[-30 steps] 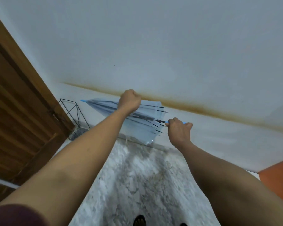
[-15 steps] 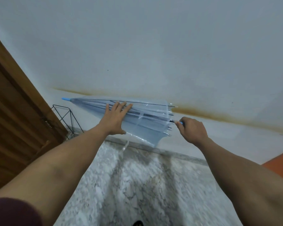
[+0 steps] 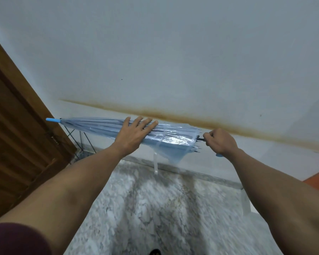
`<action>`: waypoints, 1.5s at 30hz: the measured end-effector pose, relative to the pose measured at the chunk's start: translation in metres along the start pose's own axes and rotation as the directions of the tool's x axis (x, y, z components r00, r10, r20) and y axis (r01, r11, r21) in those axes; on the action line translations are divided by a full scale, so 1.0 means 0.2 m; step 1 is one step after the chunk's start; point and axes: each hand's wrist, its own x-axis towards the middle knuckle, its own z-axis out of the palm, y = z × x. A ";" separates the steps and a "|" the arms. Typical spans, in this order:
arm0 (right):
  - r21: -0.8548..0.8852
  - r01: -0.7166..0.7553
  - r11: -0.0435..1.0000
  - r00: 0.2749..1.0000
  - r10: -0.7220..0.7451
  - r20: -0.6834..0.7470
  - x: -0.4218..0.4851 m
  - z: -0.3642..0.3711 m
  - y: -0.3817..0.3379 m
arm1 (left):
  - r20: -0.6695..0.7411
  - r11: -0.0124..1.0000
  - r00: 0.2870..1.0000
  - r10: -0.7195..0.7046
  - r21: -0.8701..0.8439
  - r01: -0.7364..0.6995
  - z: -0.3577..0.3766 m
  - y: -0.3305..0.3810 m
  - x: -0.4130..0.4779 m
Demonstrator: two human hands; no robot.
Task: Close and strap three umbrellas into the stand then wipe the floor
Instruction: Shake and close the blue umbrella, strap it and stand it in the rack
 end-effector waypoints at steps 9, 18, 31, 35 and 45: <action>-0.120 0.156 0.980 0.860 -0.195 -0.472 0.02 0.04 -0.27 | 0.005 0.999 1.000 -0.022 0.029 0.022 -0.04 0.05 0.03; -0.279 0.229 0.933 0.926 -0.297 -0.232 -0.05 0.20 -0.58 | 0.029 0.995 0.997 -0.074 0.063 0.072 -0.12 0.15 0.09; -0.334 0.540 0.773 0.767 -0.615 -0.182 -0.13 0.33 -0.44 | 0.236 0.925 0.960 -0.154 -0.307 0.224 -0.17 0.06 0.18; -0.324 0.597 0.734 0.714 -0.670 -0.204 -0.12 0.31 -0.43 | 0.203 0.865 0.969 -0.143 -0.450 0.222 -0.16 0.04 0.18; -0.452 0.540 0.710 0.731 -0.662 -0.166 -0.13 0.33 -0.38 | 0.279 0.687 0.960 -0.010 -0.695 0.209 -0.22 -0.01 0.27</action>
